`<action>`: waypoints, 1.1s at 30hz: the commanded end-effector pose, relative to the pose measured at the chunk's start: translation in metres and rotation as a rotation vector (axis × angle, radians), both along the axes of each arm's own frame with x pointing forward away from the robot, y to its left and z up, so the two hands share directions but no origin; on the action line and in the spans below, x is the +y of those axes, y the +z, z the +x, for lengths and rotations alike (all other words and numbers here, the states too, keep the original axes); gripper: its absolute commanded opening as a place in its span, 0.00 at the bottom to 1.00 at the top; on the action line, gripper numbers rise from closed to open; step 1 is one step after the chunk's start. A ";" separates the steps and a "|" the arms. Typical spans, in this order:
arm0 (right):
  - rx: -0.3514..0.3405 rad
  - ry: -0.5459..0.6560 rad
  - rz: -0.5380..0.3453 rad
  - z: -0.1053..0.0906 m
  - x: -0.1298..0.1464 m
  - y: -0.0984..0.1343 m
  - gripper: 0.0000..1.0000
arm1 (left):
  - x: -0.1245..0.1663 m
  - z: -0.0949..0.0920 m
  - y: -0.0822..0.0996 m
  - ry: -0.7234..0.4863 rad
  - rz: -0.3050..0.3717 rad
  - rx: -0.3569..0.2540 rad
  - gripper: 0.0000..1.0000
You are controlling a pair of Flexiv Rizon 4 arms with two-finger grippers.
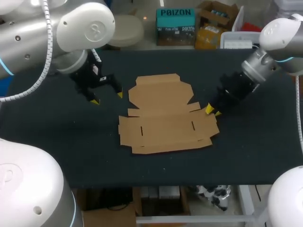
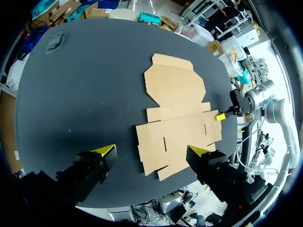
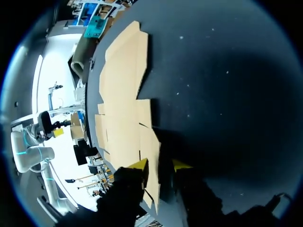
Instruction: Assemble the packaging by folding the flat box into shape, placing the metal phone stand inside, and closing the box properly
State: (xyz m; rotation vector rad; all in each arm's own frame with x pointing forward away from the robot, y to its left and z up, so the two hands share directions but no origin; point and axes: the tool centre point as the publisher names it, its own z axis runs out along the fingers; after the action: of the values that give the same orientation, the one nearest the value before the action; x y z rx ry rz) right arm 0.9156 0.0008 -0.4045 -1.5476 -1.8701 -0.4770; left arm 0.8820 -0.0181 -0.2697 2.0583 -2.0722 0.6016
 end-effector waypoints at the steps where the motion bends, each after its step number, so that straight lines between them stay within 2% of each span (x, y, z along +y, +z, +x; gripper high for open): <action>1: 0.082 0.081 0.003 0.004 0.002 -0.002 0.00 | -0.001 0.000 0.000 0.001 0.001 -0.001 1.00; 13: 0.073 0.058 0.062 -0.019 0.003 -0.004 0.00 | -0.001 0.000 0.000 0.001 0.001 -0.001 1.00; 26: 0.043 -0.049 0.051 -0.042 0.003 0.000 0.00 | -0.001 0.000 0.000 0.001 0.001 -0.001 1.00; 33: 0.034 -0.049 0.059 -0.051 0.005 0.003 0.00 | -0.001 0.000 0.000 0.001 0.001 -0.001 1.00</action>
State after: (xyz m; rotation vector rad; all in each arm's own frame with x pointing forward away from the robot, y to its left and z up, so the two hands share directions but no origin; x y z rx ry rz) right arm 0.8713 0.0066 -0.4049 -1.5296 -1.7761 -0.4863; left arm 0.8820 -0.0181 -0.2697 2.0582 -2.0721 0.6016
